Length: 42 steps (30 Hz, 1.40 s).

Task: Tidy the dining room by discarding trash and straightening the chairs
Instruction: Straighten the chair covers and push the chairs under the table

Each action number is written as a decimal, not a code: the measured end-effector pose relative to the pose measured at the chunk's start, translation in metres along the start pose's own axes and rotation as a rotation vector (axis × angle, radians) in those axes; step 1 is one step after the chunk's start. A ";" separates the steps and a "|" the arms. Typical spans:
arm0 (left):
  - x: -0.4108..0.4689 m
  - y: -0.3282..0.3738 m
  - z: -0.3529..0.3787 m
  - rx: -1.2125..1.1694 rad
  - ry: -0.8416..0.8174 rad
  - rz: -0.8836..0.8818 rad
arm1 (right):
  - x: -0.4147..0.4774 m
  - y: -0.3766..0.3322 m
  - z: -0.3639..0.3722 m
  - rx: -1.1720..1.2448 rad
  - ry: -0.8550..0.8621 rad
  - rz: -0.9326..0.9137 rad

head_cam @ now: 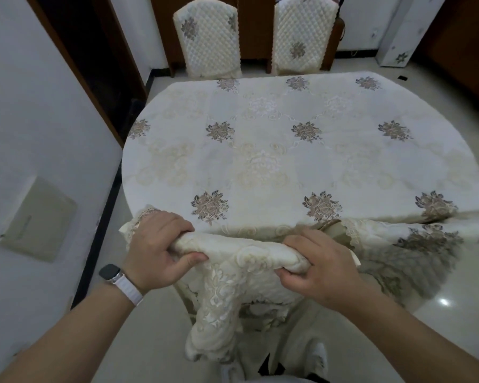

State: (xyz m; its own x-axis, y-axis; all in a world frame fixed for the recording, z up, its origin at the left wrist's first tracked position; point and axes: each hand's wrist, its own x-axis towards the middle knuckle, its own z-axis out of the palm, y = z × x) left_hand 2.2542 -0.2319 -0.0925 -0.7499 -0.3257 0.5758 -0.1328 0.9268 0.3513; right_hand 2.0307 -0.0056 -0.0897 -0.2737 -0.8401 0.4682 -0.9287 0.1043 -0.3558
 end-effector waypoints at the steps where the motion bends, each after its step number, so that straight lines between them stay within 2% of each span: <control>1: -0.005 0.000 -0.002 -0.012 -0.012 0.001 | -0.003 -0.003 0.000 -0.016 -0.007 -0.003; 9: -0.054 0.028 -0.010 0.009 -0.016 -0.036 | -0.029 -0.015 0.003 -0.026 -0.047 -0.089; 13: -0.067 0.049 -0.002 0.015 0.010 -0.061 | -0.032 -0.003 0.002 0.000 -0.140 -0.123; 17: -0.085 0.069 0.011 0.024 -0.045 -0.111 | -0.039 0.013 -0.002 0.001 -0.238 -0.153; 20: -0.082 0.074 0.020 0.085 -0.054 -0.084 | -0.037 0.021 -0.006 0.008 -0.251 -0.126; 26: -0.062 0.068 0.024 0.114 -0.079 -0.061 | -0.020 0.038 -0.007 0.032 -0.271 -0.104; 30: -0.058 0.061 0.026 0.108 -0.110 -0.050 | -0.020 0.039 -0.005 0.020 -0.221 -0.106; 33: -0.058 0.045 0.024 0.123 -0.123 -0.019 | -0.025 0.033 0.006 0.023 -0.181 -0.077; 38: -0.058 0.008 0.024 0.091 -0.235 -0.004 | -0.032 0.023 0.033 0.090 -0.174 0.006; 42: -0.059 -0.006 0.028 0.074 -0.239 -0.032 | -0.027 0.023 0.046 0.086 -0.195 0.024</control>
State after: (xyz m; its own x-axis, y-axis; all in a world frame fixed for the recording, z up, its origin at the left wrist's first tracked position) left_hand 2.2812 -0.2125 -0.1495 -0.8754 -0.3094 0.3715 -0.1992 0.9309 0.3062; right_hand 2.0281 -0.0046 -0.1478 -0.2347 -0.9258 0.2965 -0.8954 0.0871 -0.4367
